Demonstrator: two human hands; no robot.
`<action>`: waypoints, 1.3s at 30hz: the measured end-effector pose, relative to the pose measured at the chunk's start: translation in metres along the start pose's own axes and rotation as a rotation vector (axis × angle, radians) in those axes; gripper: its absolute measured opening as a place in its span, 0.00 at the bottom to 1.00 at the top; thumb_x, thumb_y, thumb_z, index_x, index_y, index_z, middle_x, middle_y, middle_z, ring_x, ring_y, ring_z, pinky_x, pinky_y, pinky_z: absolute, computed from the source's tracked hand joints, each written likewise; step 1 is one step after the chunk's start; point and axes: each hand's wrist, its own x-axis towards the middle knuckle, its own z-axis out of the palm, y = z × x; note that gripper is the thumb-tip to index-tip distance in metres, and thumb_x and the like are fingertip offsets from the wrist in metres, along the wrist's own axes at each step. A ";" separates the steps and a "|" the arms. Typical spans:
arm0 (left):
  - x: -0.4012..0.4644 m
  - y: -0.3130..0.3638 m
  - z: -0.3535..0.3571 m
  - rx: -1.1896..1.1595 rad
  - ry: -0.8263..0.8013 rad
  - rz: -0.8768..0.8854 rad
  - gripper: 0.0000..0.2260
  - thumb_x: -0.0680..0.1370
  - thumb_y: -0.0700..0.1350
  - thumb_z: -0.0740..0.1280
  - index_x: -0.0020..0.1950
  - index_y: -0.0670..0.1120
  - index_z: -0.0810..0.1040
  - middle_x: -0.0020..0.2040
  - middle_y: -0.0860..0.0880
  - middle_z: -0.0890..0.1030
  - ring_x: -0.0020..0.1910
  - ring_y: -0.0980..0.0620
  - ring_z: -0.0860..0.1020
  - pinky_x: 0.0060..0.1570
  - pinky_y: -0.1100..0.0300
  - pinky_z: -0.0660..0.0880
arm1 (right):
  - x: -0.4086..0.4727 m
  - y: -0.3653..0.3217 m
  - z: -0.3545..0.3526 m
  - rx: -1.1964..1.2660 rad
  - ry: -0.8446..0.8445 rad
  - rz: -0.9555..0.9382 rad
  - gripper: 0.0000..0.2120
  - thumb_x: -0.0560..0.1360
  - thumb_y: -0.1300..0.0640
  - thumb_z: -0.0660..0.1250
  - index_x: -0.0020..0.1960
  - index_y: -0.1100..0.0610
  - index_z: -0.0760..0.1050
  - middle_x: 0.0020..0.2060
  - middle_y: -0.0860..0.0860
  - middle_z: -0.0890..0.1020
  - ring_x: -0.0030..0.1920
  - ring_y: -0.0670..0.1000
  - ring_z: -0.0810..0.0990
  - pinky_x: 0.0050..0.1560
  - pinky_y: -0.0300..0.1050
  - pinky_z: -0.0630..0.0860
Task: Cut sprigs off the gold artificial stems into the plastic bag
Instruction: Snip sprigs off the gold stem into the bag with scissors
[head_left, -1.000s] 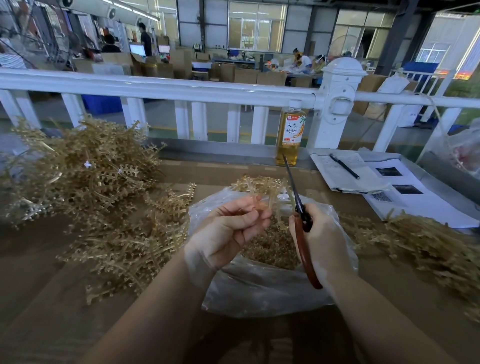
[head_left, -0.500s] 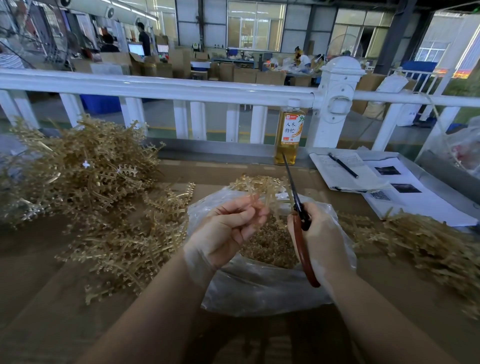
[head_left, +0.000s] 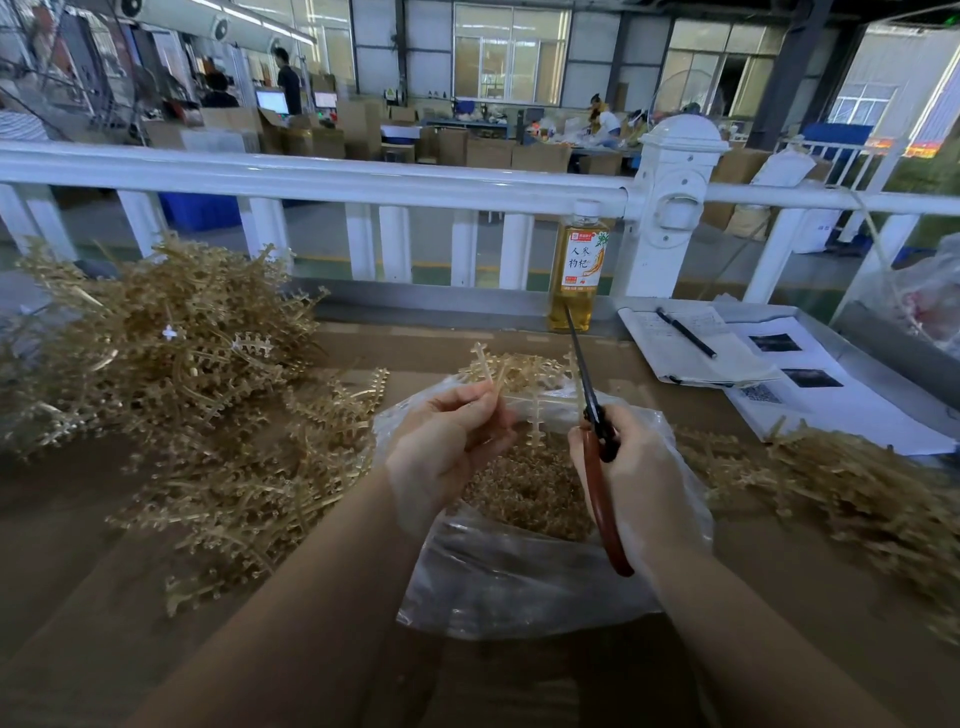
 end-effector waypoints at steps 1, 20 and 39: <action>-0.001 0.000 -0.001 0.028 -0.002 0.003 0.06 0.76 0.32 0.65 0.42 0.41 0.78 0.32 0.44 0.82 0.30 0.52 0.82 0.33 0.57 0.81 | 0.001 0.001 0.000 0.004 -0.002 0.008 0.04 0.80 0.52 0.64 0.51 0.52 0.76 0.31 0.45 0.76 0.29 0.41 0.77 0.27 0.28 0.67; 0.002 -0.007 -0.010 -0.135 0.101 0.150 0.06 0.78 0.33 0.63 0.43 0.42 0.74 0.34 0.46 0.81 0.31 0.54 0.80 0.33 0.62 0.80 | -0.010 0.006 0.011 -0.165 -0.154 -0.261 0.11 0.75 0.39 0.62 0.44 0.46 0.67 0.32 0.42 0.70 0.36 0.44 0.72 0.35 0.37 0.63; -0.001 -0.014 -0.015 -0.021 0.110 0.187 0.08 0.73 0.28 0.66 0.42 0.39 0.79 0.41 0.43 0.82 0.37 0.50 0.82 0.38 0.62 0.80 | 0.002 -0.005 0.008 -0.203 -0.405 -0.080 0.14 0.76 0.39 0.63 0.42 0.49 0.70 0.35 0.45 0.77 0.41 0.50 0.78 0.47 0.50 0.75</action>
